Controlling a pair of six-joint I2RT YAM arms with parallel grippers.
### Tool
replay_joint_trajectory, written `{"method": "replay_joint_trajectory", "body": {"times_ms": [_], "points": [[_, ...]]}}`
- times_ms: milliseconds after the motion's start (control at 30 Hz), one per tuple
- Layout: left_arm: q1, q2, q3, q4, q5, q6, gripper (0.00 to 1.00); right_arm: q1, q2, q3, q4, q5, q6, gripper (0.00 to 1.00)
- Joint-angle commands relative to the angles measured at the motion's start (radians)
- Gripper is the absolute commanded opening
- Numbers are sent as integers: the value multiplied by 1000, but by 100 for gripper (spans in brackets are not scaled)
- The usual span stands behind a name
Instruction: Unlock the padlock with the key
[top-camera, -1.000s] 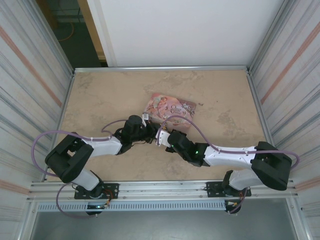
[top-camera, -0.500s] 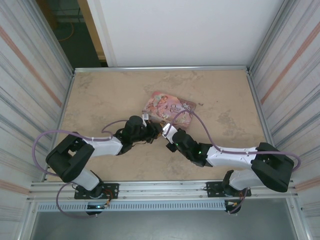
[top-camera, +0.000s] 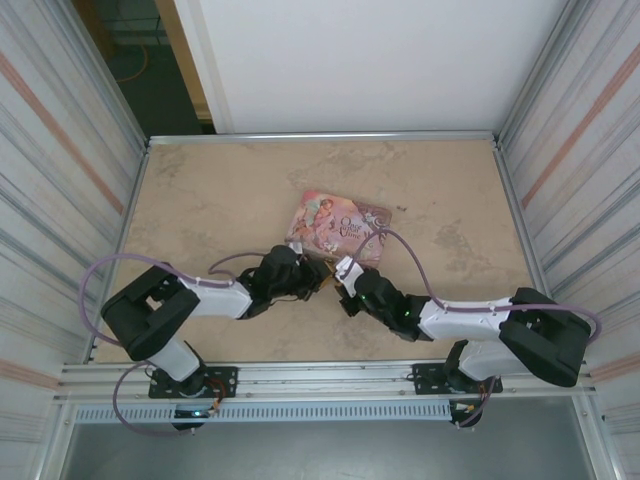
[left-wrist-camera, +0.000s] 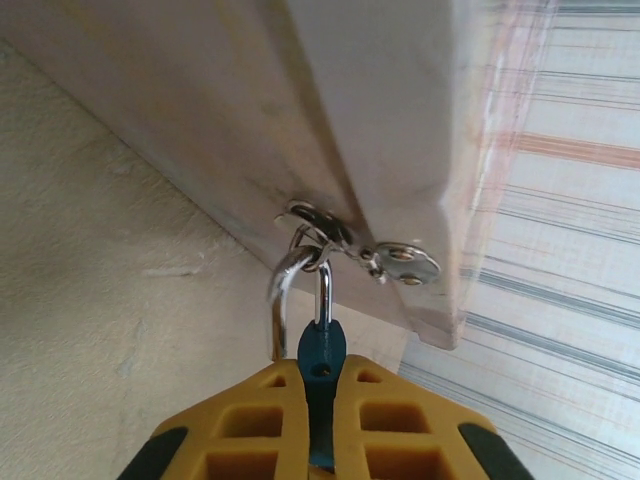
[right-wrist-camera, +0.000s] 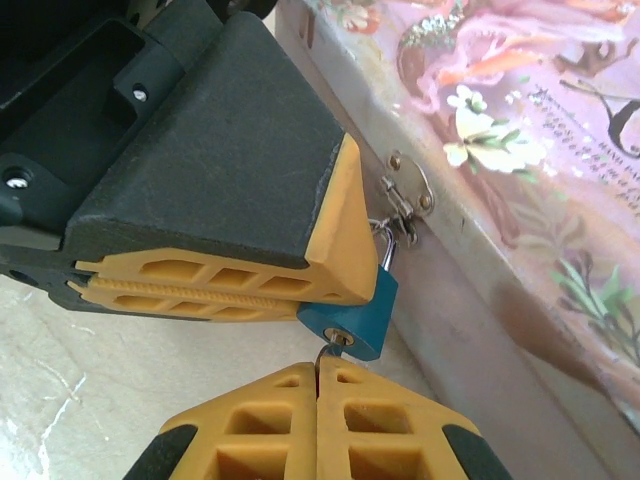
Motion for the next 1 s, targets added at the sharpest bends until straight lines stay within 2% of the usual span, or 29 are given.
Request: {"method": "replay_joint_trajectory", "body": {"times_ms": [0,167,300,367,567,800,967], "points": [[-40,-2,3,107,70,-19,14,-31,3,-36,31,-11,72,0],[-43,6,2,111,59,-11,23,-40,15,-66,59,-27,101,0],[-43,-30,-3,60,38,-1,39,-63,-1,-77,66,-68,136,0],[-43,-65,-3,16,19,18,42,-84,-21,-79,61,-107,158,0],[-26,-229,12,-208,-47,129,50,-173,-96,-88,24,-274,232,0],[-17,-456,93,-557,-179,333,54,-283,-127,-86,-66,-474,366,0],[-17,-550,165,-709,-255,458,55,-312,-82,-90,-68,-527,408,0]]}}
